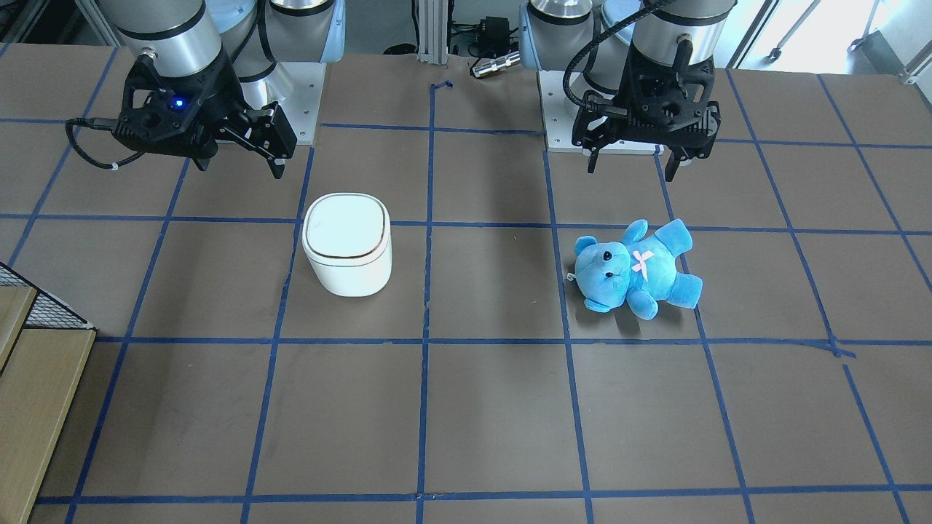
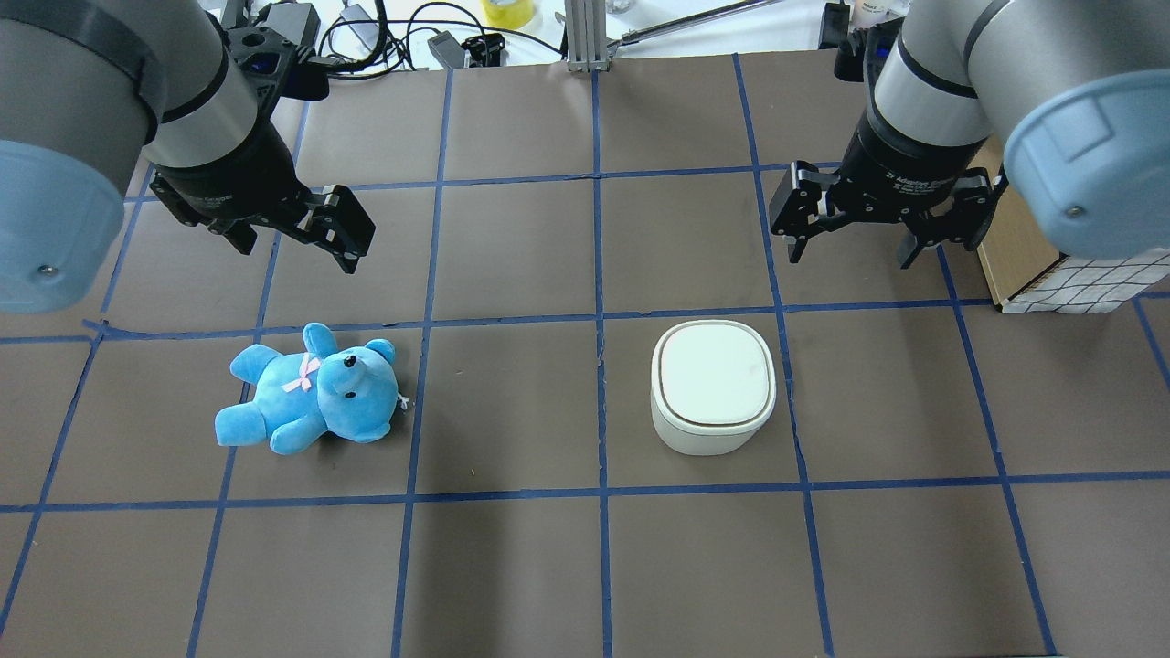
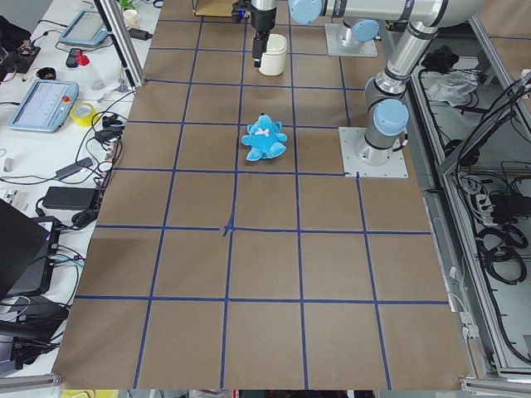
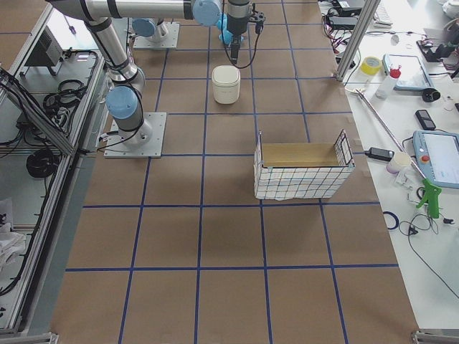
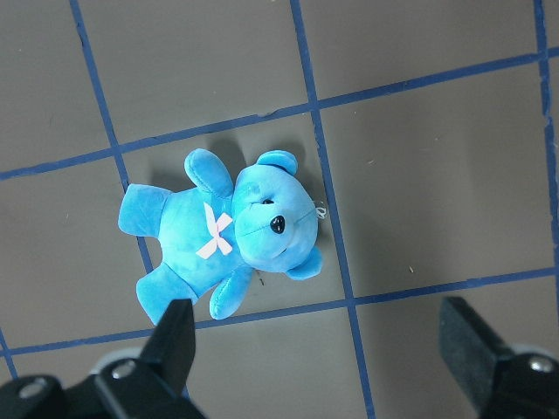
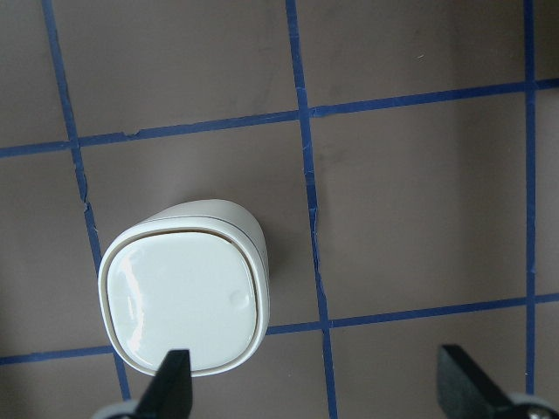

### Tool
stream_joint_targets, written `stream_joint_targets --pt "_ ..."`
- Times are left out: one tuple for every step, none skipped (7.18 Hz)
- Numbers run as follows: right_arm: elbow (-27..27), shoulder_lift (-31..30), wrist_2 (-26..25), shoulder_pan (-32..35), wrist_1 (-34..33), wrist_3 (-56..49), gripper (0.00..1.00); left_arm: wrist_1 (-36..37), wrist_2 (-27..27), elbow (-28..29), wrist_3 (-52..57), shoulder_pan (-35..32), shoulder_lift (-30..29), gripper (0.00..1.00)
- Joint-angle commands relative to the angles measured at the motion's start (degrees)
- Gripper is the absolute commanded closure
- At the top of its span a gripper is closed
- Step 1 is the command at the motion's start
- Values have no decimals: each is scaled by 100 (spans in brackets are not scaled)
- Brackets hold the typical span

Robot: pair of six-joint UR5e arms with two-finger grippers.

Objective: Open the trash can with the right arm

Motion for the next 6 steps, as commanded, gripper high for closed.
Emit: stream_joint_targets --pt "0 9 4 0 -15 0 0 0 0 0 0 0 0 0" --pt "0 9 4 0 -23 0 0 0 0 0 0 0 0 0" --pt "0 0 22 0 -32 0 0 0 0 0 0 0 0 0" --pt "0 9 22 0 -58 9 0 0 0 0 0 0 0 0" --pt "0 9 22 0 -59 0 0 0 0 0 0 0 0 0" --pt "0 0 22 0 -67 0 0 0 0 0 0 0 0 0"
